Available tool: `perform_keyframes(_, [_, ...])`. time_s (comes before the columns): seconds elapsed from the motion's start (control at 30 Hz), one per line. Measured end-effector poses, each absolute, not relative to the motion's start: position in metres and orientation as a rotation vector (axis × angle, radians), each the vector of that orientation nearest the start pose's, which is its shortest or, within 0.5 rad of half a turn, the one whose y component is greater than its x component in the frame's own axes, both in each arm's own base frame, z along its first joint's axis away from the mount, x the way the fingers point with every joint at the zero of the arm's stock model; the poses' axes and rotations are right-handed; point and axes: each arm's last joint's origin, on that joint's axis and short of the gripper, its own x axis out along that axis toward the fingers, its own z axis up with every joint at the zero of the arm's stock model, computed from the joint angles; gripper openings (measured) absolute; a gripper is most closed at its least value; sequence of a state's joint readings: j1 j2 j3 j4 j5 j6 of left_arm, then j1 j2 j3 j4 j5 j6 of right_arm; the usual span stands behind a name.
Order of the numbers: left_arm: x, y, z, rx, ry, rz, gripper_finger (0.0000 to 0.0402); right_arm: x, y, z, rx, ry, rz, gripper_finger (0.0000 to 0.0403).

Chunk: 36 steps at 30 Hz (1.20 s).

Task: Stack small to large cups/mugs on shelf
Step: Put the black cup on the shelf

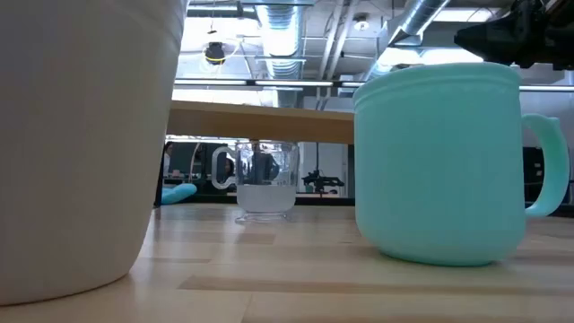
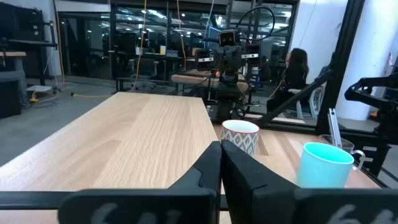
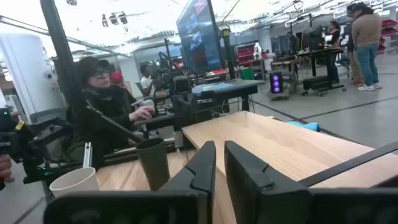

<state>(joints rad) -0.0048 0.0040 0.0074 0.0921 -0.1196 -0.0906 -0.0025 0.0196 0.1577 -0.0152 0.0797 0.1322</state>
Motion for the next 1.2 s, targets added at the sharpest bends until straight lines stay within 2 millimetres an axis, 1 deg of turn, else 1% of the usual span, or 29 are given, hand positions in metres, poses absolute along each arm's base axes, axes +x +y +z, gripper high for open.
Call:
perform_keyframes(0.37, [0.097,0.003,0.175,-0.105,-0.107,0.109,0.0,0.086,-0.003,0.214,0.136,-0.131,-0.077,0.0059])
perform_keyframes(0.43, [0.096,0.003,0.178,-0.146,-0.119,0.106,0.0,0.086,-0.003,0.217,0.139,-0.166,-0.09,0.0059])
perform_keyframes(0.5, [0.095,0.003,0.186,-0.185,-0.159,0.1,0.0,0.084,-0.004,0.227,0.147,-0.271,-0.116,0.0059])
perform_keyframes(0.57, [0.09,0.003,0.205,-0.203,-0.272,0.085,0.0,0.078,-0.005,0.243,0.158,-0.427,-0.142,0.0059])
perform_keyframes(0.67, [0.077,0.003,0.244,-0.196,-0.442,0.075,0.0,0.061,-0.006,0.276,0.095,-0.637,-0.176,0.0059])
perform_keyframes(0.73, [0.067,0.003,0.27,-0.192,-0.51,0.083,0.0,0.051,-0.006,0.299,0.031,-0.7,-0.195,0.0059])
perform_keyframes(0.8, [0.058,0.004,0.299,-0.2,-0.555,0.084,0.0,0.047,-0.006,0.322,-0.014,-0.701,-0.212,0.0059])
perform_keyframes(0.83, [0.054,0.004,0.313,-0.205,-0.558,0.082,0.0,0.047,-0.006,0.333,-0.028,-0.681,-0.217,0.0059])
perform_keyframes(0.9, [0.053,0.004,0.335,-0.23,-0.508,0.077,0.0,0.052,-0.006,0.353,-0.037,-0.594,-0.228,0.0059])
perform_keyframes(1.0, [0.06,0.003,0.363,-0.275,-0.352,0.075,0.0,0.068,-0.006,0.378,-0.001,-0.415,-0.22,0.0059])
perform_keyframes(1.1, [0.073,0.003,0.382,-0.362,-0.128,0.088,0.0,0.093,-0.006,0.396,0.039,-0.199,-0.205,0.0059])
perform_keyframes(1.2, [0.084,0.002,0.39,-0.468,0.123,0.094,0.0,0.117,-0.004,0.405,0.106,0.009,-0.181,0.0059])
